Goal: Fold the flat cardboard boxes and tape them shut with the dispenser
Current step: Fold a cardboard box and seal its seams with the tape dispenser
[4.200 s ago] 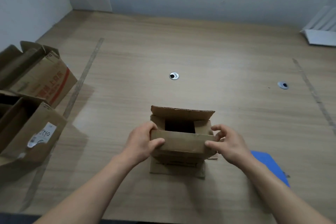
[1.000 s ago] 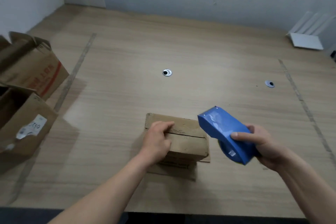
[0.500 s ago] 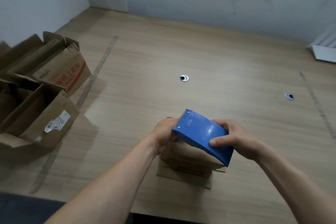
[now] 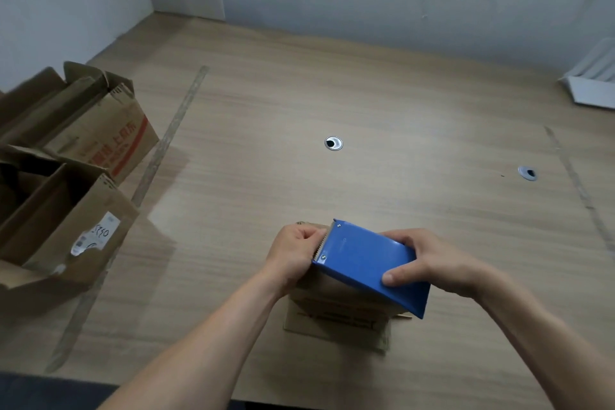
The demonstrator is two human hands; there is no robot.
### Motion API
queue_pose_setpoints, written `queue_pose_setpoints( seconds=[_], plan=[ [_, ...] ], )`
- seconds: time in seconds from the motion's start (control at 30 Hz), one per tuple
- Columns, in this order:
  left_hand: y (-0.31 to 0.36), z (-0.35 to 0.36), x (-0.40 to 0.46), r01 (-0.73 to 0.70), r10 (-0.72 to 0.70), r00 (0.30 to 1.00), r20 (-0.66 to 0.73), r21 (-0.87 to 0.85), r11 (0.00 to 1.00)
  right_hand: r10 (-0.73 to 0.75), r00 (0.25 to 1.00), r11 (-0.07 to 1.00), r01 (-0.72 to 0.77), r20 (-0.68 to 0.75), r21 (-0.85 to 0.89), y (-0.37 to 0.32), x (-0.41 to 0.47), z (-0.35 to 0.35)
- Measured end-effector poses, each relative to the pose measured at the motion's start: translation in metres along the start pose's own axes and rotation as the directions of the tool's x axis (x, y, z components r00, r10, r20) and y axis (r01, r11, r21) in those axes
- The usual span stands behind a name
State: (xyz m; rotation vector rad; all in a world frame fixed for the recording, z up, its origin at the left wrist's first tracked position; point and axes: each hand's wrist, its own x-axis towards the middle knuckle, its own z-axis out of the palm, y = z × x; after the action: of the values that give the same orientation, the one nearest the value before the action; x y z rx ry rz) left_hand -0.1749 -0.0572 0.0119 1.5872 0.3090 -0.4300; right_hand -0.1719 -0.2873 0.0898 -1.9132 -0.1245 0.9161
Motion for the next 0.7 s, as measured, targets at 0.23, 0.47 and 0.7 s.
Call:
queue_pose_setpoints(
  seconds=[0.23, 0.47, 0.7],
  plan=[
    [-0.012, 0.005, 0.008, -0.058, 0.057, 0.991, -0.118, -0.011, 0.998, 0.064, 0.997, 0.997, -0.062, 0.036, -0.047, 0.009, -0.005, -0.019],
    [-0.018, -0.023, 0.004, -0.154, 0.275, 0.87, -0.41, 0.305, 0.94, 0.151, 0.988, 0.976, -0.151, -0.012, -0.158, 0.016, 0.0, -0.031],
    [-0.036, -0.025, 0.003, 0.032, 0.002, 0.907, -0.421, 0.073, 0.997, 0.208, 0.978, 0.924, -0.197, 0.001, -0.327, 0.003, 0.018, -0.024]
  ],
)
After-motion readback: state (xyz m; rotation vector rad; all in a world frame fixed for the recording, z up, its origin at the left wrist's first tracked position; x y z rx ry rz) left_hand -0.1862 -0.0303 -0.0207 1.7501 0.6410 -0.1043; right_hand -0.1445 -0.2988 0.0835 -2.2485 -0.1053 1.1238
